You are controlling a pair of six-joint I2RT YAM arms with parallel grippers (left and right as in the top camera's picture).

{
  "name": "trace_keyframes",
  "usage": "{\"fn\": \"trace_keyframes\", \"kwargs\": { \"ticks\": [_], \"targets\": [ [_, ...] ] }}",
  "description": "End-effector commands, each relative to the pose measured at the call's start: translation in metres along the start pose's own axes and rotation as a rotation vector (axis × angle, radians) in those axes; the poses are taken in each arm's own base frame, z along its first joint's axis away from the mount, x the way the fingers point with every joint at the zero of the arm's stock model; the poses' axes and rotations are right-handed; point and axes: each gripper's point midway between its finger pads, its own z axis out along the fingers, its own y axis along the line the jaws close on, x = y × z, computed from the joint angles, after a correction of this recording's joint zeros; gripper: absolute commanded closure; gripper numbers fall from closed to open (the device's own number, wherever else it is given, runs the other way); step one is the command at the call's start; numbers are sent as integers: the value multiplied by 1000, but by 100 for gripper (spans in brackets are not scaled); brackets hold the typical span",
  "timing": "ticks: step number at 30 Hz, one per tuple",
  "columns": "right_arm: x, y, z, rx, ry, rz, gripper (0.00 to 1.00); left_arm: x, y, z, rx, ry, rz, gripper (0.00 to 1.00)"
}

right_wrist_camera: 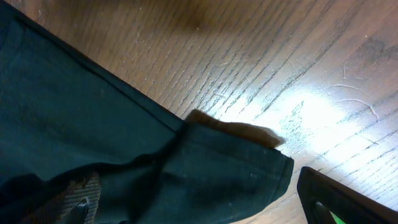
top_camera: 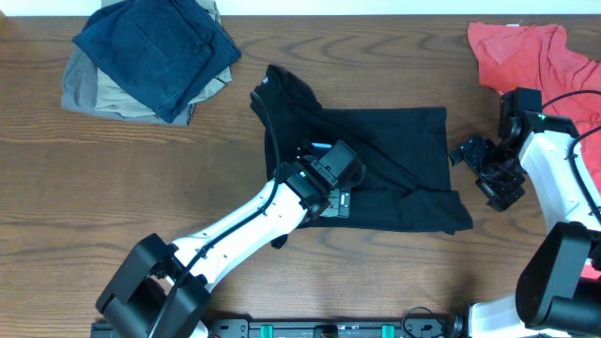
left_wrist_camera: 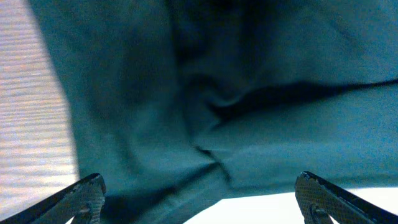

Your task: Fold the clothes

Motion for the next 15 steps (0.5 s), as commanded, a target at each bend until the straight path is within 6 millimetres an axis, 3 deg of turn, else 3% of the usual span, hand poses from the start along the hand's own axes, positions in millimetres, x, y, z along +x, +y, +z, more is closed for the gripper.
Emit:
{"fn": "trace_keyframes", "kwargs": {
  "ticks": [1,7,15],
  "targets": [
    [-1,1,-5,-14,-11,-5,1,11,-11,12,35,62,25,2],
    [-1,1,-5,-14,-11,-5,1,23,-1,33,-34,123,36,2],
    [-1,1,-5,-14,-11,-5,1,25,8,35,-77,123,46,2]
  ]
}}
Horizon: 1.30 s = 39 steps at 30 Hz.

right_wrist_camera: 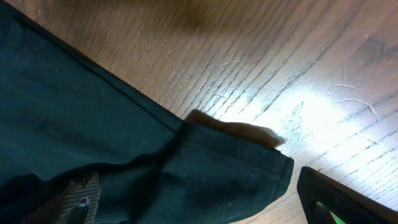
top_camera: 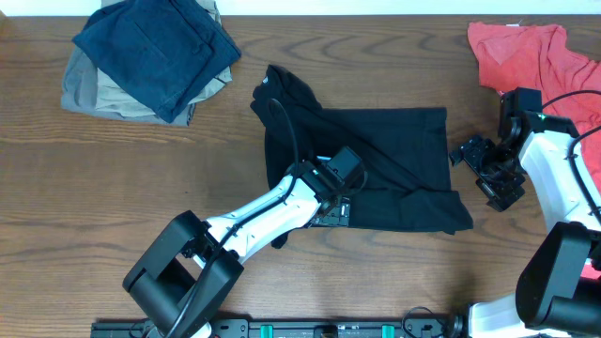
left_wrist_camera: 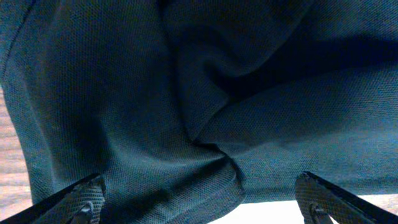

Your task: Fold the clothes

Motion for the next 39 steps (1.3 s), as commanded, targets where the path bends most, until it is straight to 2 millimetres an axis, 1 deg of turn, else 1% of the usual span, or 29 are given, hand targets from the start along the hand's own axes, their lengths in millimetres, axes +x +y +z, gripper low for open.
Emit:
{"fn": "trace_keyframes", "kwargs": {
  "ticks": [1,16,26,35,36,38,39],
  "targets": [
    [-1,0,-5,-14,-10,-5,1,-3,3,-1,-21,-17,12,2],
    [-1,0,-5,-14,-11,-5,1,-1,2,4,-20,-15,10,2],
    [-1,1,-5,-14,-11,-5,1,7,7,25,-61,37,11,2],
    [-1,0,-5,-14,-11,-5,1,7,6,25,-59,34,9,2],
    [-1,0,-5,-13,-11,-5,1,7,6,25,-60,34,9,1],
    [-1,0,-5,-14,-11,-5,1,7,6,25,-61,36,10,4],
    [-1,0,-5,-14,-10,-5,1,7,7,25,-62,37,10,9]
  ]
}}
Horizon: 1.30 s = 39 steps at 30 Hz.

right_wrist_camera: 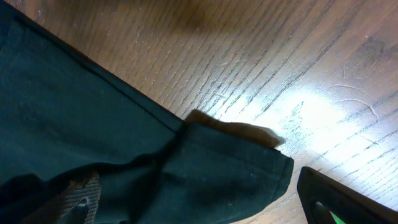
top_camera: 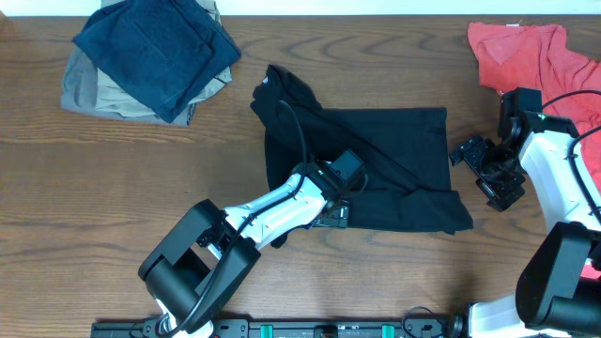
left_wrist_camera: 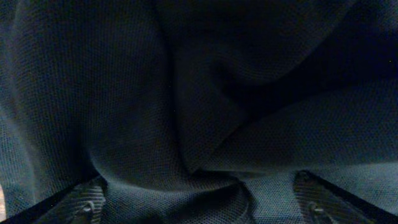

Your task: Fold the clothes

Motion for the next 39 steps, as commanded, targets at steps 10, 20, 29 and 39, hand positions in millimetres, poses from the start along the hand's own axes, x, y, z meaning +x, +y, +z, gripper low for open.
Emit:
{"fn": "trace_keyframes", "kwargs": {
  "ticks": [10,20,29,39],
  "targets": [
    [-1,1,-5,-14,-11,-5,1,-1,5,-11,-14,-27,3,44],
    [-1,1,-5,-14,-11,-5,1,-1,5,-11,-15,-26,3,87],
    [-1,1,-5,-14,-11,-5,1,-1,11,-27,-27,-39,2,94],
    [-1,1,-5,-14,-11,-5,1,-8,53,-127,-47,-255,-36,94]
  ]
}}
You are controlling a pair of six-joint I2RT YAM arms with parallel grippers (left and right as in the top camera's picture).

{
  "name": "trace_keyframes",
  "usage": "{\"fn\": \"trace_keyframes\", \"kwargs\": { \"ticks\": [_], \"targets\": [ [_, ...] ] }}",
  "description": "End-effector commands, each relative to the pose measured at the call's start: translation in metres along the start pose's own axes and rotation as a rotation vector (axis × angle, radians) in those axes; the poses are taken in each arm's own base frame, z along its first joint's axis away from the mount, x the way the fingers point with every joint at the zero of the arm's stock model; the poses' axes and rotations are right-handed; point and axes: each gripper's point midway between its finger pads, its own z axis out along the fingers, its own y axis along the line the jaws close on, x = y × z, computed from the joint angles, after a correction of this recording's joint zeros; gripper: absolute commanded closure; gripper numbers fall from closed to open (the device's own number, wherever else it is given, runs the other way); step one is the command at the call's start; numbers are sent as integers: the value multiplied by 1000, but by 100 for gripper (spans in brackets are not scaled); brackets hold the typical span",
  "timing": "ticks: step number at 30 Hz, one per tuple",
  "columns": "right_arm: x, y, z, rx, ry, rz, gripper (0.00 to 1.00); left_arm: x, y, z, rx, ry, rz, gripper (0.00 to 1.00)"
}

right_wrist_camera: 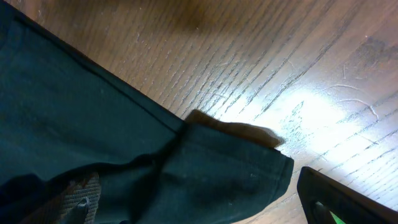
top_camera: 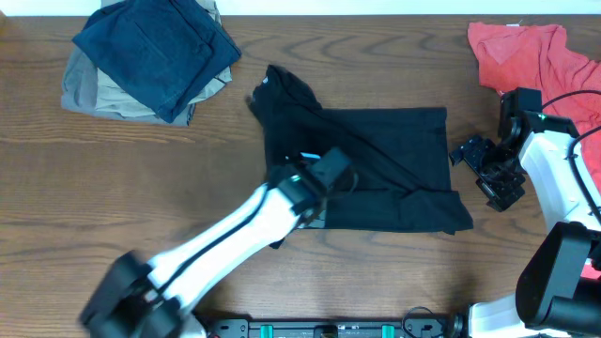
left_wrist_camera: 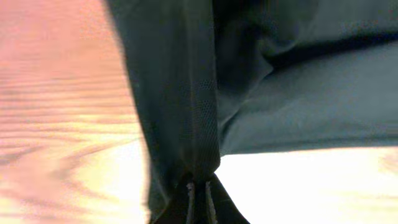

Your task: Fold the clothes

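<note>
A black shirt lies spread and creased in the middle of the wooden table. My left gripper is over its lower left part. In the left wrist view it is shut on a raised fold of the black cloth, with bright table showing on both sides below. My right gripper stands open just off the shirt's right edge. In the right wrist view its fingers straddle the shirt's hemmed corner without gripping it.
A folded stack, navy cloth on top of beige, lies at the back left. A red garment lies crumpled at the back right, just behind the right arm. Bare wood surrounds the shirt.
My left gripper was open and pressed close onto the black cloth. Now it is shut on a fold of it, with the cloth pulled up off the table. The right arm has not moved.
My left gripper hung open above the shirt's lower left part, then stood lower and closer to the cloth, then lay right against it. Now it pinches a fold of the shirt. The right gripper has stayed open at the shirt's right corner throughout.
</note>
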Motion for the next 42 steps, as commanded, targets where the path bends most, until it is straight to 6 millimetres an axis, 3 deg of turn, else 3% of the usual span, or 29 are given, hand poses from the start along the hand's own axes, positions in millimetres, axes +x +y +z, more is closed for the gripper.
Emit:
{"fn": "trace_keyframes", "kwargs": {
  "ticks": [1,7,14,17,27,37,42],
  "targets": [
    [-1,1,-5,-14,-11,-5,1,-18,23,-42,-28,-150,-33,94],
    [-1,1,-5,-14,-11,-5,1,-14,50,-86,-20,-254,-66,94],
    [-1,1,-5,-14,-11,-5,1,5,125,-116,-277,-350,-257,94],
    [-1,1,-5,-14,-11,-5,1,15,141,-119,-343,-346,-323,94],
    [-2,2,-5,-19,-15,-5,1,21,141,-107,-370,-313,-361,94],
    [-30,30,-9,-135,-128,-11,1,22,137,-98,-391,-276,-365,94],
    [-29,32,-10,-146,-123,-12,1,22,136,-96,-398,-273,-377,93]
  ]
}}
